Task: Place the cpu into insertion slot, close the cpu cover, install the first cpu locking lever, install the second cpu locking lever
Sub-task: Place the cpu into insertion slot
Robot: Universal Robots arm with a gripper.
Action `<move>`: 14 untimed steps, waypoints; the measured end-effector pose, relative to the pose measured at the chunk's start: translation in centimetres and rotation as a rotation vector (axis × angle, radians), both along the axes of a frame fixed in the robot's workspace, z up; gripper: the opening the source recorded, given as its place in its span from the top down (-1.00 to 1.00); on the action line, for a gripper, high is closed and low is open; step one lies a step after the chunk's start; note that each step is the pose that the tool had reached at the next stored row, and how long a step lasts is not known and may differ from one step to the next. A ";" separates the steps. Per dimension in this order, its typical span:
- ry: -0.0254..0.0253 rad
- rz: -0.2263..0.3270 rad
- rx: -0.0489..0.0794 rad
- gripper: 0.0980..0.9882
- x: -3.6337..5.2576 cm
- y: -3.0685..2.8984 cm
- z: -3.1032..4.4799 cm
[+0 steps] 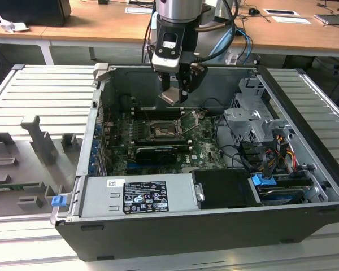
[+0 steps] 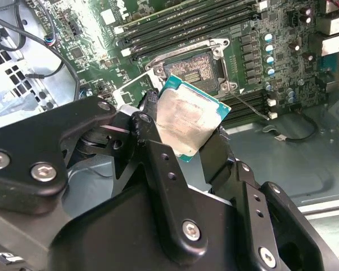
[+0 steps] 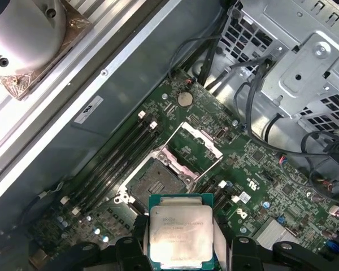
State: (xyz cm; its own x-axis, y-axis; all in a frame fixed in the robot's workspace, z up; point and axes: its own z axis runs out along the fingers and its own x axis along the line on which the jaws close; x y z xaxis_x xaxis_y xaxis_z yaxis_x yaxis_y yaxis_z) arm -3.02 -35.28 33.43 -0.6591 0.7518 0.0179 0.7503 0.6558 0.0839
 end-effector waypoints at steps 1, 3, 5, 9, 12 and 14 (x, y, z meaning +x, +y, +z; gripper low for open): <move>0.0000 -0.004 0.000 0.00 0.00 0.00 -0.02; 0.0000 -0.013 0.000 0.00 0.00 0.00 -0.07; 0.0000 -0.029 0.000 0.00 0.00 0.00 -0.14; 0.0000 -0.051 0.000 0.00 0.00 0.00 -0.25; 0.0000 -0.070 0.000 0.00 0.00 0.00 -0.33; 0.0001 -0.079 0.000 0.00 0.00 0.00 -0.36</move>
State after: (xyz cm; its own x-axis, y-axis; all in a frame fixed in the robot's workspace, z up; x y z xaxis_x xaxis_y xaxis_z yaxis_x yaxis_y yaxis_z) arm -3.02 -35.28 33.06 -0.5980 0.8013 0.0179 0.7995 0.5948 0.0839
